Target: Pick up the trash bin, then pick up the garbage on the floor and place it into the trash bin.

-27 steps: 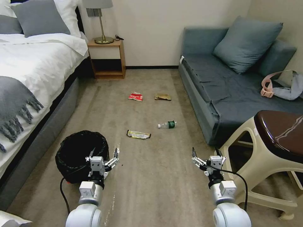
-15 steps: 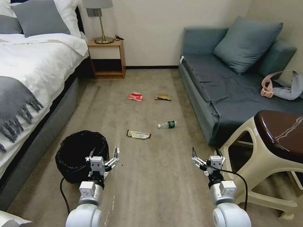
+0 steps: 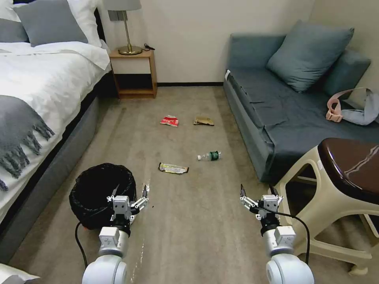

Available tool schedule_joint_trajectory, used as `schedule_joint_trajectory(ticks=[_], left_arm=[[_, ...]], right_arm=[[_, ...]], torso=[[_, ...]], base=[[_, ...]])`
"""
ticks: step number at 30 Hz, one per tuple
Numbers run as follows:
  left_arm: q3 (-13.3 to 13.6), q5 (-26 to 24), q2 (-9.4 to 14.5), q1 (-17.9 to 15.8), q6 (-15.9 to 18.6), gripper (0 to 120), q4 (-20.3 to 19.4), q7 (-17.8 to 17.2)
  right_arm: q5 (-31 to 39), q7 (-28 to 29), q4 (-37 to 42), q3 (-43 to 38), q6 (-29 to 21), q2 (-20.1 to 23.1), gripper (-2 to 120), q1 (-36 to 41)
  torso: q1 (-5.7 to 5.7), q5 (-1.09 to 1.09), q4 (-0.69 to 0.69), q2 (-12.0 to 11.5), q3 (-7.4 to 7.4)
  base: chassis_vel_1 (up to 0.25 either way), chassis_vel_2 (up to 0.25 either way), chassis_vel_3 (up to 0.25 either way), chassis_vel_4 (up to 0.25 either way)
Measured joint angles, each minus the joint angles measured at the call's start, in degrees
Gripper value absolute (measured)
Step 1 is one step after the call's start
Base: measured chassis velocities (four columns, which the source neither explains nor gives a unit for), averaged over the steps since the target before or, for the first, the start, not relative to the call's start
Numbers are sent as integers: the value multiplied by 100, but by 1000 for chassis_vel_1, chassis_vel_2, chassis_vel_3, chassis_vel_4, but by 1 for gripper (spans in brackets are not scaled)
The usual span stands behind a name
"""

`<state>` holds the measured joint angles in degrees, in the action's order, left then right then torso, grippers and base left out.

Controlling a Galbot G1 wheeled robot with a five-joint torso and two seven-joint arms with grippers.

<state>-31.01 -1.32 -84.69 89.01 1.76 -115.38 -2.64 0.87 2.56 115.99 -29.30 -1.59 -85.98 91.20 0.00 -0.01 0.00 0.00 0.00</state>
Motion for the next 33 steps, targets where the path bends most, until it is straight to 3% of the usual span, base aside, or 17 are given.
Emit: schedule_joint_trajectory(ticks=[2, 6, 9, 11, 13, 14, 16, 19, 27, 30, 31, 33], left_arm=[[116, -309, 291, 54, 398, 100, -201, -618], [192, -505, 474, 90, 655, 100, -328, -1008], [318, -926, 878, 137, 1123, 100, -614, -1762], [284, -1012, 1013, 22, 1116, 100, -748, -1857], [293, -1038, 1051, -31, 1105, 100, -789, -1859], [315, -1049, 1059, -69, 1103, 100, -790, -1856], [330, -1043, 1064, -145, 1077, 100, -795, -1837], [337, -1024, 1087, -216, 1071, 100, -796, -1792], [197, -1151, 1276, -414, 1153, 100, -645, -1800], [31, -1890, 1554, -771, 1623, 100, -404, -2080], [31, -1890, 1554, -771, 1623, 100, -404, -2080], [-61, -2590, 1801, -1132, 2078, 100, -220, -2367]], right_arm=[[120, 295, 188, 327, -217, -8, 100, 472], [177, 445, 342, 485, -385, 5, 100, 638], [458, 1130, 897, 1140, -1096, 47, 100, 1394], [556, 1278, 1065, 1299, -1280, 68, 100, 1600], [640, 1257, 1251, 1211, -1308, 185, 100, 1616], [685, 1165, 1373, 1049, -1253, 297, 100, 1531], [727, 958, 1437, 867, -1094, 407, 100, 1408], [796, 839, 1483, 685, -977, 506, 100, 1323], [959, 777, 1490, 445, -949, 621, 100, 1221], [932, 761, 1415, 447, -918, 562, 100, 1196], [932, 761, 1415, 447, -918, 562, 100, 1196], [894, 752, 1373, 442, -889, 529, 100, 1196]], torso=[[0, -1, -2, 0, 0], [-1, 1, 1, 0, -1], [0, -3, 3, 0, 0], [-1, 3, -5, 0, -1], [0, 6, -3, 0, -1], [0, -8, 1, 0, 0], [0, 7, 0, 0, 0], [0, -3, 0, 0, 0], [0, 2, -1, 0, 0], [0, 0, 1, 0, 0], [0, 0, 1, 0, 0], [0, 0, 0, 0, 0]], base=[[0, 0, 0, 0], [0, 0, 0, 0], [0, 0, 0, 0], [0, 0, 0, 0], [0, 0, 0, 0], [0, 0, 0, 0], [0, 0, 0, 0], [0, 0, 0, 0], [0, 0, 0, 0], [0, 0, 0, 0], [0, 0, 0, 0], [0, 0, 0, 0]])
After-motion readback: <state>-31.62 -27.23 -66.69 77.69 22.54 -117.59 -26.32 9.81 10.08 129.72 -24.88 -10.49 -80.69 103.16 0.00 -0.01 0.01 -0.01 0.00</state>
